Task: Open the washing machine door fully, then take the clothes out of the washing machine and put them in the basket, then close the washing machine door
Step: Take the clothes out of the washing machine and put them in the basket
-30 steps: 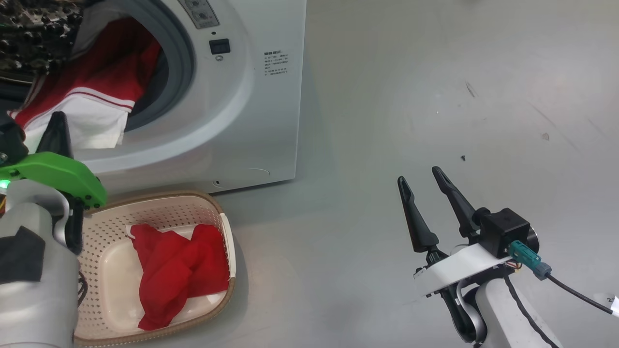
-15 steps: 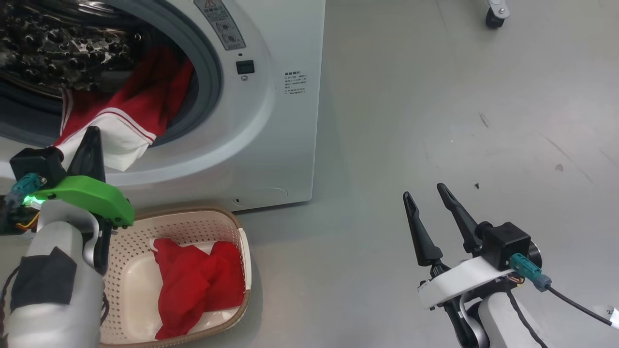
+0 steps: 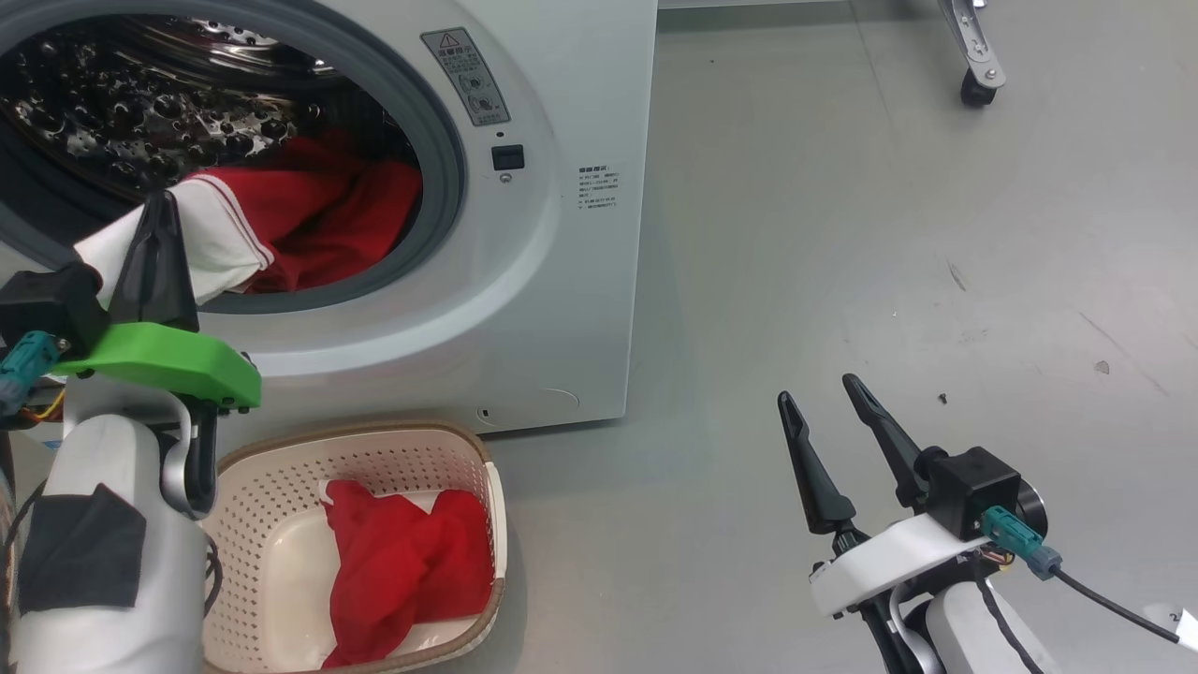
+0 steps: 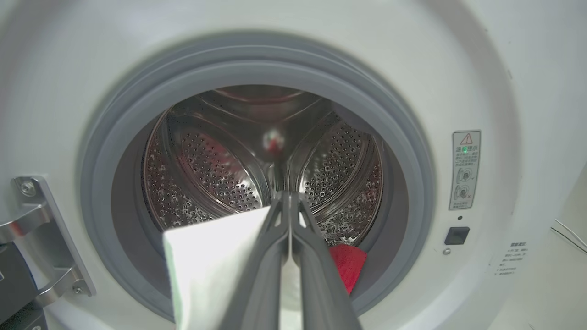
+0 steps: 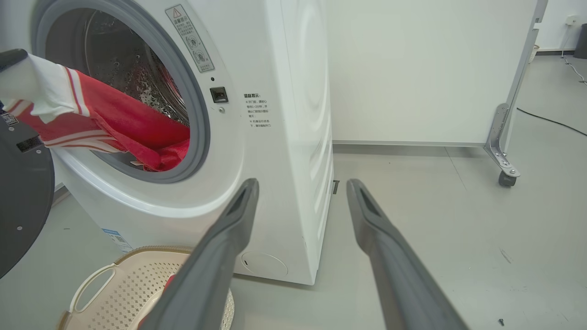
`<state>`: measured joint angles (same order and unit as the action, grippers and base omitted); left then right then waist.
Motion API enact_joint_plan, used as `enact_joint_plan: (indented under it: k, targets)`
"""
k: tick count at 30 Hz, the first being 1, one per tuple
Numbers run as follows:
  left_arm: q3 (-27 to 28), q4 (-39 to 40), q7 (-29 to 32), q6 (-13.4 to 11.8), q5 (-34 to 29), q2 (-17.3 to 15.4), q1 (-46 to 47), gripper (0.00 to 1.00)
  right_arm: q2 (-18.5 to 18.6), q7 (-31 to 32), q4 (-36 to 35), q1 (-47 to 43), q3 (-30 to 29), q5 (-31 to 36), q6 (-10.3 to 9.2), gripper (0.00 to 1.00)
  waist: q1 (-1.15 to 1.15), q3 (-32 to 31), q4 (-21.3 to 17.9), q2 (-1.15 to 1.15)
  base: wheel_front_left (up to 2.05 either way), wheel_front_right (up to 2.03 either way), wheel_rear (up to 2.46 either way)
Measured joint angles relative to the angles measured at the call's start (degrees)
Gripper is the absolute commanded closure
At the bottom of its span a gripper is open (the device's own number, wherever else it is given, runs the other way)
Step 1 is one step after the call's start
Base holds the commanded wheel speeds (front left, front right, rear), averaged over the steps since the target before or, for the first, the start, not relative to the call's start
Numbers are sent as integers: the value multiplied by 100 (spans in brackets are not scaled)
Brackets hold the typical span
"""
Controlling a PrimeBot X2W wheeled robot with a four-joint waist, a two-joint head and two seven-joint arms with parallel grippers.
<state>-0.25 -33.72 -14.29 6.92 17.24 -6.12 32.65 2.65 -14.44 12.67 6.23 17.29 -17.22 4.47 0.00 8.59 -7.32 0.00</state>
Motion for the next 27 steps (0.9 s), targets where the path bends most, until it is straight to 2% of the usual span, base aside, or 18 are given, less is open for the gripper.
enact_joint_plan:
  k: [13,21,27]
  targets:
    - [110,1363,-16,0,-21,98,-309,100,0,0,10,-104,-12,20,18,0,0,-105,67,0,0,0,0]
    - [-118,1305,-3,0,-79,132,-854,100,0,0,-26,-143,1,23,51,0,0,4,74,0,0,0,0]
    - [-189,1136,260,0,-78,159,-1132,100,0,0,-38,-142,12,24,53,0,0,140,22,0,0,0,0]
